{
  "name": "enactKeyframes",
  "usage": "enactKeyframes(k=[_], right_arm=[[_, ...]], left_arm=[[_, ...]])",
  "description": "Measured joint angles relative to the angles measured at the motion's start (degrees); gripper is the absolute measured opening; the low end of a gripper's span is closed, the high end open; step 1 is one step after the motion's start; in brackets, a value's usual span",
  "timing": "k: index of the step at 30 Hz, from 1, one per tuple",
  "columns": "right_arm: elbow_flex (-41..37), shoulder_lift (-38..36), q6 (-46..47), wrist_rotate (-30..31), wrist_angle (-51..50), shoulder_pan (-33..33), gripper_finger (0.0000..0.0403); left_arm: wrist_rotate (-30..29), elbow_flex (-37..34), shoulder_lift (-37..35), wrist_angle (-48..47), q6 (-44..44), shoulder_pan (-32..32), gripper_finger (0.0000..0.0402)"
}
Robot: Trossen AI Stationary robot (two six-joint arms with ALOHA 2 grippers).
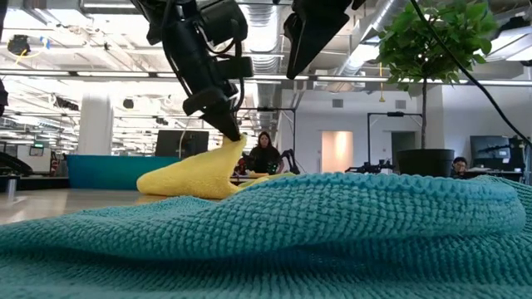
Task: Fold microfiber towels
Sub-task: Fold the yellow towel, then put the yellow towel into the blue bin
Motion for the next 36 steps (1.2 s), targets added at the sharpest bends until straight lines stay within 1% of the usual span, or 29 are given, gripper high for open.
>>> enactKeyframes(k=[3,9,12,15,17,20,21,23,25,29,34,36], right_arm=[[0.0,0.0,0.0,0.0,0.0,0.0,0.0240],[0.0,0.0,0.0,0.0,0.0,0.0,0.0240],[0.0,0.0,0.0,0.0,0.0,0.0,0.0240],[0.0,0.0,0.0,0.0,0.0,0.0,0.0240],[0.0,0.0,0.0,0.0,0.0,0.0,0.0240],[0.0,0.0,0.0,0.0,0.0,0.0,0.0240],[0.0,0.1,0.0,0.0,0.0,0.0,0.0240],[0.0,0.1,0.0,0.0,0.0,0.0,0.0240],[0.0,0.1,0.0,0.0,0.0,0.0,0.0240],[0.0,0.1,0.0,0.0,0.0,0.0,0.0240],[0.0,0.1,0.1,0.0,0.1,0.0,0.0240],[0.0,0.1,0.3,0.0,0.1,0.0,0.0240]], left_arm=[[0.4,0.0,0.0,1.0,0.1,0.0,0.0063],[0.1,0.0,0.0,2.7,0.2,0.0,0.0121],[-0.8,0.0,0.0,2.7,0.2,0.0,0.0146],[-1.5,0.0,0.0,2.4,0.2,0.0,0.0161],[-1.5,0.0,0.0,0.3,-0.2,0.0,0.0167],[-0.7,0.0,-0.1,-4.2,-4.4,0.1,0.0169],[0.2,0.0,-0.2,-5.6,-6.6,0.5,0.0169],[4.2,0.0,-0.2,-8.7,-9.9,1.9,0.0169],[8.0,-0.1,-0.2,-10.2,-10.8,3.9,0.0169],[12.6,-0.1,-0.2,-9.4,-7.4,8.8,0.0169],[23.4,-0.1,1.4,-9.8,-4.2,17.3,0.0169],[26.7,0.0,2.4,-10.2,-3.2,19.8,0.0169]])
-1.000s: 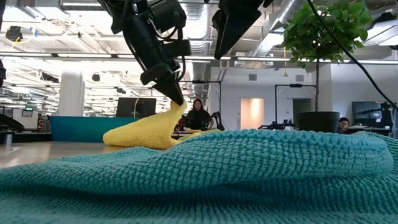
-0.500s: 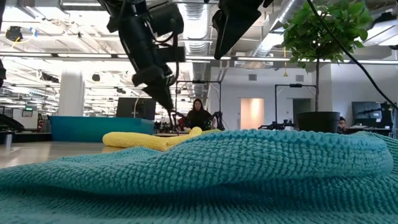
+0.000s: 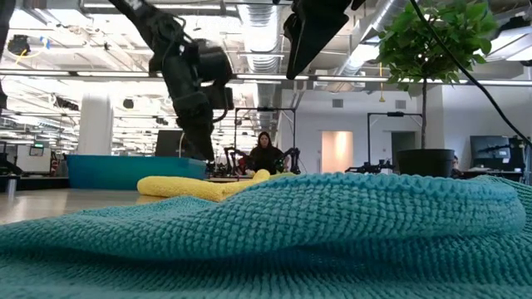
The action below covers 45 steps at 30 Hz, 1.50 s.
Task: Fold microfiber towels
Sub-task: Put the yellow towel into the blue bin
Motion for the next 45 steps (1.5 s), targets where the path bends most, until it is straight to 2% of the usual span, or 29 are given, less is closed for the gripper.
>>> enactKeyframes(k=[4,8,13,15,23,32,39,45], right_arm=[[0.0,0.0,0.3,0.0,0.2,0.0,0.0240],[0.0,0.0,0.3,0.0,0.4,0.0,0.0240],[0.0,0.0,0.3,0.0,0.4,-0.1,0.0240],[0.0,0.0,0.3,0.0,0.4,-0.3,0.0240],[0.0,0.0,0.3,0.0,0.4,-0.5,0.0240],[0.0,0.0,0.3,0.0,0.3,-0.5,0.0240],[0.0,0.0,0.3,0.0,0.2,-1.2,0.0240],[0.0,0.0,0.3,0.0,0.2,-1.8,0.0240]], left_arm=[[1.1,0.0,3.0,-0.7,1.5,3.2,0.0169],[0.0,0.1,6.0,0.9,6.9,3.7,0.0169],[-8.6,0.1,7.1,4.0,10.9,3.1,0.0169],[-10.3,0.1,7.1,4.1,12.3,2.9,0.0169],[-3.5,0.1,7.0,0.9,15.5,2.9,0.0169],[-4.1,0.0,7.0,1.0,16.2,2.6,0.0169],[-11.8,3.4,7.0,-2.1,17.3,0.4,0.0169],[-7.4,3.7,7.0,-1.8,18.0,0.1,0.0169]])
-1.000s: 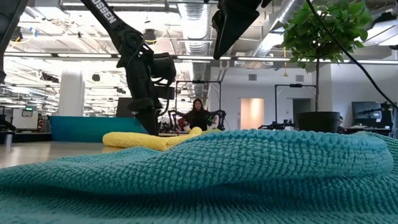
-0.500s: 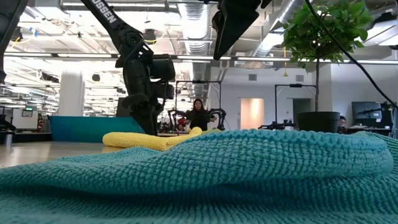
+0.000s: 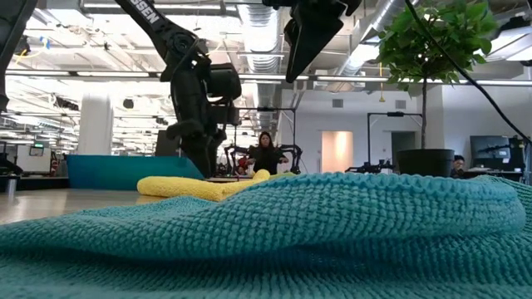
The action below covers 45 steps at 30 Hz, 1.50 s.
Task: Fold microfiber towels
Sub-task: Put the yellow towel into the blue bin
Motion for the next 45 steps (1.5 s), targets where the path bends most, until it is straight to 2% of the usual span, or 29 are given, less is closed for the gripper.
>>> enactKeyframes(k=[18,32,39,42,45], right_arm=[[0.0,0.0,-0.1,0.0,-0.2,-0.1,0.0240],[0.0,0.0,-0.6,0.0,-0.7,0.1,0.0240],[0.0,0.0,-1.0,0.0,-0.7,0.1,0.0240],[0.0,0.0,-1.0,0.0,-0.7,0.1,0.0240],[0.0,0.0,-1.0,0.0,-0.8,0.1,0.0240]], left_arm=[[3.4,0.0,0.0,2.4,-0.5,-0.4,0.0169],[3.1,0.9,7.1,4.7,1.1,-1.5,0.0169],[3.4,0.8,7.0,3.5,1.4,-1.5,0.0168],[2.8,0.8,7.0,3.0,1.6,-1.6,0.0152],[2.7,0.8,7.1,2.6,1.7,-1.7,0.0115]])
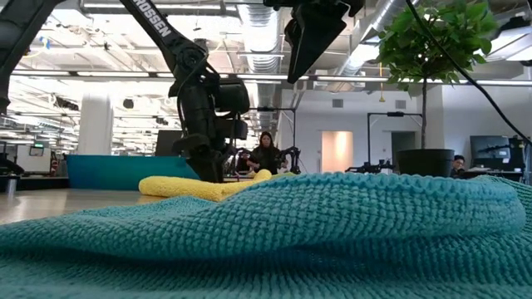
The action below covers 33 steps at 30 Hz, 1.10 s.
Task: Fold microfiber towels
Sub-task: Put the yellow towel into the blue bin
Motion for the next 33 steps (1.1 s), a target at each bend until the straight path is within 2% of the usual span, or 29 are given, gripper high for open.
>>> enactKeyframes(k=[5,7,14,23,33], right_arm=[[0.0,0.0,0.0,0.0,0.0,0.0,0.0240],[0.0,0.0,0.0,0.0,0.0,0.0,0.0240],[0.0,0.0,0.0,0.0,0.0,0.0,0.0240],[0.0,0.0,0.0,0.0,0.0,0.0,0.0240],[0.0,0.0,-0.5,0.0,0.0,0.0,0.0240]], left_arm=[[0.0,0.0,0.0,-1.6,-2.0,0.0,0.0028],[0.5,0.0,-0.4,-2.3,-3.6,0.0,0.0009],[0.8,-0.5,-4.7,-6.4,-7.1,0.1,0.0003],[-1.7,-0.3,-12.6,-12.5,-12.0,0.4,0.0001],[-7.6,-0.3,-20.4,-22.8,-16.9,0.4,0.0000]])
